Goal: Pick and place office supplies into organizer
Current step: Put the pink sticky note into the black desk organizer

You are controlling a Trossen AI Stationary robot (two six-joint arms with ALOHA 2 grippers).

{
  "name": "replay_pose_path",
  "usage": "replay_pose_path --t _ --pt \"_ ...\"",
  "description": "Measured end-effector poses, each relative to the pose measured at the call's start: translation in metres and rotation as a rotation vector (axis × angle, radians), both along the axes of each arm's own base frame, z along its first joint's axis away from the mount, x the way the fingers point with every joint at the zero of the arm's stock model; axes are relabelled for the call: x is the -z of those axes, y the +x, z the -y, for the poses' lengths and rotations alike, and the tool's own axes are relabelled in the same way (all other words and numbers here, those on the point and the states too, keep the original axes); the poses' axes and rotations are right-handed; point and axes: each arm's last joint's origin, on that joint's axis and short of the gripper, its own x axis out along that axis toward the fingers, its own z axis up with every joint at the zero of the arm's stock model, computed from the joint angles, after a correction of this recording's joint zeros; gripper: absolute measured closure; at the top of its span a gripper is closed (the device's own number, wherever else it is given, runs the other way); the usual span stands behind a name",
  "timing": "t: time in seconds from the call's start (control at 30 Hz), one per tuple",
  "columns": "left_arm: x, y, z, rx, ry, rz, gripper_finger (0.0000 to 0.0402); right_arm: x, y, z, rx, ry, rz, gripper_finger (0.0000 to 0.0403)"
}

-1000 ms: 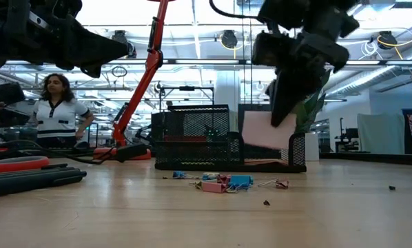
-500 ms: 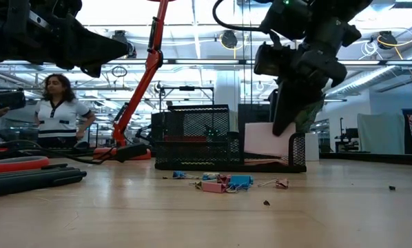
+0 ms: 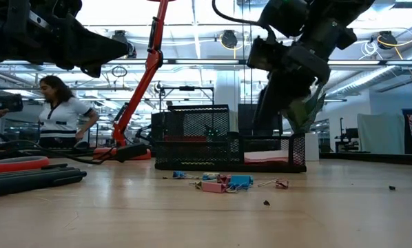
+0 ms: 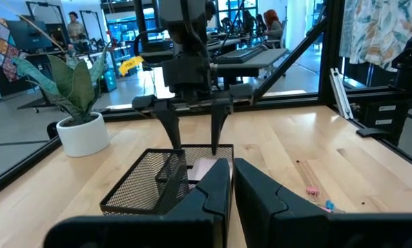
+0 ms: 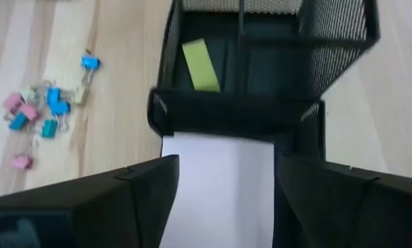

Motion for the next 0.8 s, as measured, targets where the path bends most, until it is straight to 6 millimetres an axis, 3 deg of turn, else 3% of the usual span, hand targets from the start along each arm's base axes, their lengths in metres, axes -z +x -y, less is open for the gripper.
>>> replay_pose_path --t 0.13,0.33,0.8 --pt "0.0 0.0 0.0 0.0 0.0 0.0 0.0371 0.001 -0.001 0.0 0.021 -0.004 -0.013 0.0228" --pt "0.0 0.0 0.0 0.0 0.0 0.0 0.0371 0.004 -0.003 -0.007 -0.009 -0.006 -0.014 0.0386" --pt "0.0 0.0 0.0 0.0 0.001 0.001 0.0371 0.035 -0.021 -0.005 0.015 0.075 -0.007 0.0401"
